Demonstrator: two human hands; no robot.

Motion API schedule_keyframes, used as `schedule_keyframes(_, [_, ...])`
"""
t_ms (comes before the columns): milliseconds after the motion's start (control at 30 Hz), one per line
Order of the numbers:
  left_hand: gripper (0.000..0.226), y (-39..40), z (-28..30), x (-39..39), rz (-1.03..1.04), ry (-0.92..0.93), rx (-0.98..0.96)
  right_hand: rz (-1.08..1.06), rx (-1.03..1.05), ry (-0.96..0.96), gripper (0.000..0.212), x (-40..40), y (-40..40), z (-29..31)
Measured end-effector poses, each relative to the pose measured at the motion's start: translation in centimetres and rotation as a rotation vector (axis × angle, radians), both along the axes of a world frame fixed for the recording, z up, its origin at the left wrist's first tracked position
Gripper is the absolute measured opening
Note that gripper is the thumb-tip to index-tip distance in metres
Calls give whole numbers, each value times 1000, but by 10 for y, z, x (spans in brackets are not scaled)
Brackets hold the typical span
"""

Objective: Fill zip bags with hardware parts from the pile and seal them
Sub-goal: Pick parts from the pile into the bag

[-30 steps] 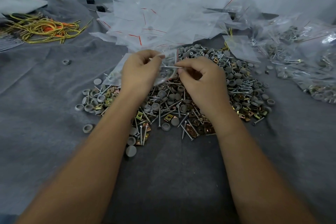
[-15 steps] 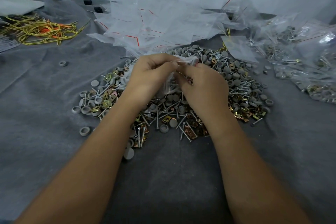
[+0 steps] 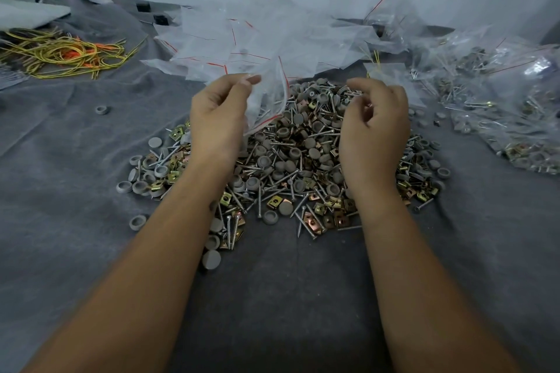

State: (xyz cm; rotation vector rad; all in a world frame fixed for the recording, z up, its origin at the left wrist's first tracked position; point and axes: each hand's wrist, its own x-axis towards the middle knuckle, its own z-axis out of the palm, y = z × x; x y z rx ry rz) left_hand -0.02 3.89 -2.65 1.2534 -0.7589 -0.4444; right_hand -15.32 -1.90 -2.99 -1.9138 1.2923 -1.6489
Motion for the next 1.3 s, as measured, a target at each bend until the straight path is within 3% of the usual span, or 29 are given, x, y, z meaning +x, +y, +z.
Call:
schedule_keyframes(67, [26, 0, 0, 1, 7, 23, -15, -13, 46, 80, 26, -2, -2, -1])
schedule_keyframes(200, [26, -1, -1, 2, 3, 48, -21, 4, 117, 539, 27, -4, -6, -7])
schedule_keyframes(267, [27, -2, -1, 2, 3, 40, -11, 4, 100, 624, 27, -4, -5, -9])
schedule_keyframes(867, [23, 0, 1, -5, -49, 25, 12, 64, 40, 649, 18, 0, -6, -7])
schedule_keyframes(967, [22, 0, 0, -5, -60, 15, 28, 90, 0, 562, 11, 1, -4, -8])
schedule_keyframes(1167, [20, -1, -3, -8, -119, -132, 80, 271, -74, 128, 11, 2, 2, -2])
schedule_keyframes(1300, [20, -1, -6, -11, -152, -224, 90, 331, -185, 244, 13, 4, 7, -1])
